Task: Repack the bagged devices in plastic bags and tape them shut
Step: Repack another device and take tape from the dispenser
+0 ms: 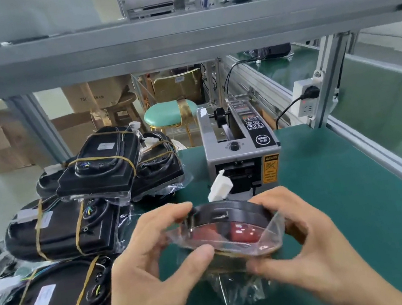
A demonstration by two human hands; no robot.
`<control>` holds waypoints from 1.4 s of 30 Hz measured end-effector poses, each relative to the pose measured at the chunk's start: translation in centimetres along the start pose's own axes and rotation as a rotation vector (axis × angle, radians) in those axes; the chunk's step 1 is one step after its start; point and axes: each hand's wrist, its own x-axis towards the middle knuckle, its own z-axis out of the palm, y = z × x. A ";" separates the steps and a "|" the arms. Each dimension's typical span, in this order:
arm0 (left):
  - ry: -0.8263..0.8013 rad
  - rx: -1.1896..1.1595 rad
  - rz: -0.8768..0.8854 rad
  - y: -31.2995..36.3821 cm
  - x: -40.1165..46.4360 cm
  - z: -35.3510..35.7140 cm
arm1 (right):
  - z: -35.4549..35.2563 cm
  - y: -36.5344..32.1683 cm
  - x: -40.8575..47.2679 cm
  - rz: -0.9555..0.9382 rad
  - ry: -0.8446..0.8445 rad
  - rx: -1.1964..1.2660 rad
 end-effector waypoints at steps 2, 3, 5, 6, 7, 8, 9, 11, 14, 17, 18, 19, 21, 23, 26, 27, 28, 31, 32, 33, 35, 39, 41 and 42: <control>0.007 -0.004 -0.016 0.0 -0.2 -0.1 | 0.2 0.1 -0.3 0.035 0.003 0.042; 0.005 -0.017 -0.023 0.0 -0.4 -0.2 | 0.3 0.2 -0.5 0.054 0.006 0.063; 0.006 -0.015 -0.041 -0.4 -0.6 -0.5 | 0.3 0.6 -0.6 0.094 0.011 0.120; -0.011 0.008 -0.065 -0.5 -0.7 -0.7 | 0.3 0.8 -0.6 0.127 0.003 0.184; -0.056 0.024 -0.110 -0.6 -0.7 -0.9 | 0.3 1.1 -0.7 0.167 -0.012 0.286; -0.134 0.008 -0.185 -0.7 -0.7 -1.2 | 0.4 1.3 -0.7 0.213 -0.034 0.432; -0.229 -0.029 -0.267 -0.7 -0.7 -1.4 | 0.7 1.6 -0.8 0.269 -0.061 0.594; -0.358 -0.023 -0.361 -0.6 -1.2 -1.6 | 1.9 2.0 -1.0 0.402 -0.084 0.864; -0.128 0.528 -0.239 -0.1 -2.0 -1.1 | 4.3 2.7 -1.1 0.659 0.022 0.757; -0.031 1.048 -0.037 0.1 -1.7 -0.1 | 5.8 2.5 -0.7 0.833 0.127 0.601; 0.011 1.158 -0.012 -0.2 -1.5 0.5 | 6.1 2.2 -0.2 0.829 0.063 0.690; 0.022 1.237 -0.016 -0.3 -1.3 0.9 | 6.3 1.5 0.4 0.800 -0.023 0.782; -0.039 1.329 -0.041 -0.8 -0.6 1.3 | 7.1 1.0 1.6 0.764 -0.124 0.838; -0.106 1.361 -0.086 -1.2 -0.4 2.0 | 8.2 1.6 2.7 0.824 -0.102 0.810; -0.179 1.347 -0.169 -2.4 -0.4 2.8 | 9.5 3.2 3.8 0.928 -0.030 0.853; -0.219 1.329 -0.194 -2.7 -0.3 3.1 | 9.7 3.7 4.1 0.948 0.003 0.900; -0.266 1.333 -0.199 -2.7 0.0 3.3 | 10.0 4.2 4.3 0.964 0.039 0.931; -0.380 1.400 -0.340 -2.5 0.9 4.2 | 10.4 4.8 4.9 0.950 0.002 0.859; -0.332 1.384 -0.334 -2.8 1.3 4.5 | 10.7 5.1 5.1 0.939 -0.024 0.741; -0.329 1.381 -0.358 -2.8 1.6 4.7 | 10.7 5.3 5.2 0.911 -0.049 0.575; -0.335 1.329 -0.382 -4.0 1.7 4.9 | 9.9 5.2 5.5 0.773 -0.104 0.182; -0.181 1.246 -0.276 -7.0 1.2 5.3 | 5.2 4.9 3.5 0.637 -0.136 -0.034; -0.146 1.201 -0.284 -7.1 1.5 5.7 | 1.2 4.7 1.1 0.624 -0.023 -0.024; -0.136 1.179 -0.293 -7.1 1.7 5.9 | -1.1 4.8 -0.3 0.619 0.058 -0.049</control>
